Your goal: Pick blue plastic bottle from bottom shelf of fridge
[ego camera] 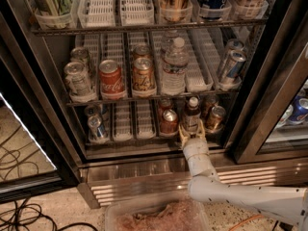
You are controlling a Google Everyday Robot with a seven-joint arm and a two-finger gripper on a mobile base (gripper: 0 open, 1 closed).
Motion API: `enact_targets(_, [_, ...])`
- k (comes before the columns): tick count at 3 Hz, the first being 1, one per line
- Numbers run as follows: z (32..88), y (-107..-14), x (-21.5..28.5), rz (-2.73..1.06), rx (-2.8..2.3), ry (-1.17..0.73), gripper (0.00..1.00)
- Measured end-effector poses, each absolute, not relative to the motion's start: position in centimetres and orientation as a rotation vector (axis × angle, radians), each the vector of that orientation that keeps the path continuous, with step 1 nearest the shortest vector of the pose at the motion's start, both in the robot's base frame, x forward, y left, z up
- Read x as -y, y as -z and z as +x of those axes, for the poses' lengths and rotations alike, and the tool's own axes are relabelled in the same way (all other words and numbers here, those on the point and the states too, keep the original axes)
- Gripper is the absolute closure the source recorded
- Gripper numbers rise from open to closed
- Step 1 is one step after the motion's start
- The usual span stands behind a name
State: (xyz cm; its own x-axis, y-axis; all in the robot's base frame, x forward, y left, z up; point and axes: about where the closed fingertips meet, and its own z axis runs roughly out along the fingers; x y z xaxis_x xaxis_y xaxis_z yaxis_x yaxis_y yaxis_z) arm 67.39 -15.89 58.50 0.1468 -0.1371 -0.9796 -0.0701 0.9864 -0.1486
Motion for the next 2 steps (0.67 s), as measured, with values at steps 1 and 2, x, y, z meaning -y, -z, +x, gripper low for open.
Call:
enact_targets(1, [67.39, -58.93, 15.89, -0.173, -1.425, 0.049, 1.0])
enact_targets(2, [67.49, -58.69, 16.01, -0.172, -1.427, 0.051, 1.0])
